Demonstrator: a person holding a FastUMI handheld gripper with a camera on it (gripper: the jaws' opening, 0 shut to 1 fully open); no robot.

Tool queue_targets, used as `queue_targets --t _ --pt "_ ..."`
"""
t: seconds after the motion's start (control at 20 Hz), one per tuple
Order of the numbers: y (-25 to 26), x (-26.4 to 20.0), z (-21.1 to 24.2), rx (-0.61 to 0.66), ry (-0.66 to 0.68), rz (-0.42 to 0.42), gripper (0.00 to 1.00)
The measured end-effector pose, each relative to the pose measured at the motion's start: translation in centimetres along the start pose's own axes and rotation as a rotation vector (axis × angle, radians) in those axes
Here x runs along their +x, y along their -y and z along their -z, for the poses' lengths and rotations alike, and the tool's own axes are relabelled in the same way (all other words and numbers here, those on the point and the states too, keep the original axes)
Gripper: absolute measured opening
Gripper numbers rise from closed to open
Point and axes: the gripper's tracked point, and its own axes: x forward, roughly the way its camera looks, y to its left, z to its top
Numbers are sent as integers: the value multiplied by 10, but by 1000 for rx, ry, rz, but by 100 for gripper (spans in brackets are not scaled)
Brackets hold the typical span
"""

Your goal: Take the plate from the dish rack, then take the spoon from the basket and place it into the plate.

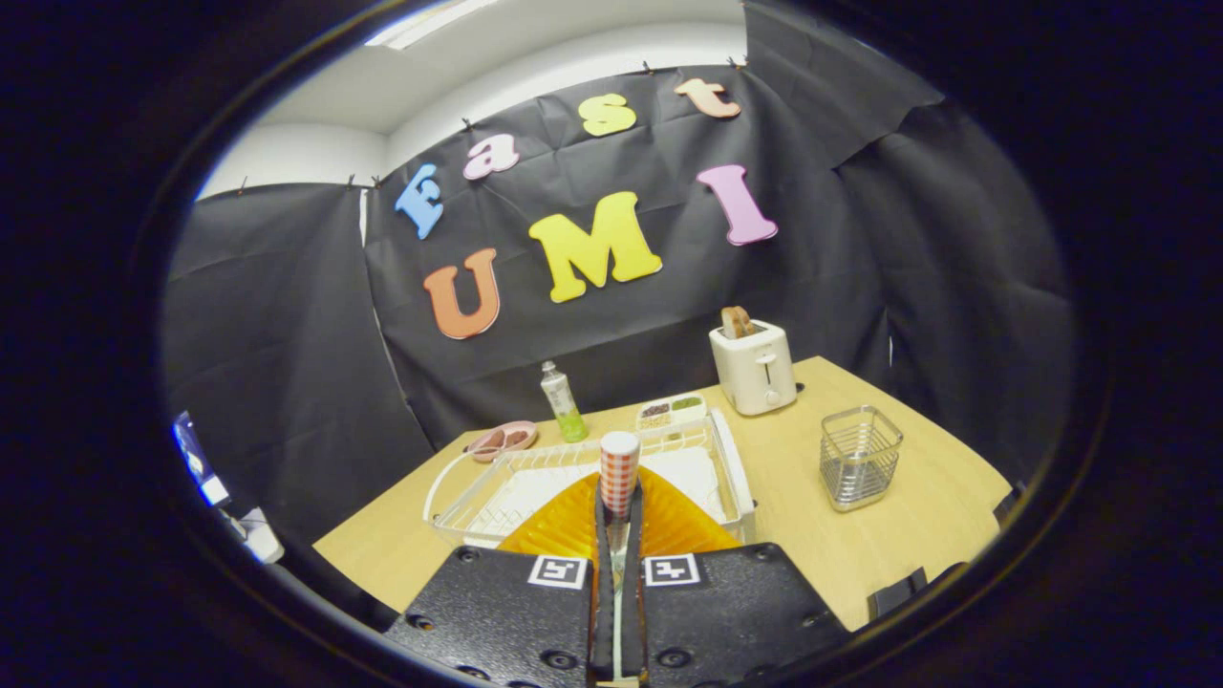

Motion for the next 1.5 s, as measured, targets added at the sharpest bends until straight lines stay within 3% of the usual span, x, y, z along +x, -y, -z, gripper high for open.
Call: queue_targets --t 0.55,0.8,1.05,1.3,1.5 --pt "-23 31 70 -2 -119 18 10" --pt "-25 30 68 15 -127 1 19" --pt "-10 26 48 -36 -41 61 46" --pt "4 22 39 -38 -12 76 80" --pt "14 11 25 -45 28 98 93"
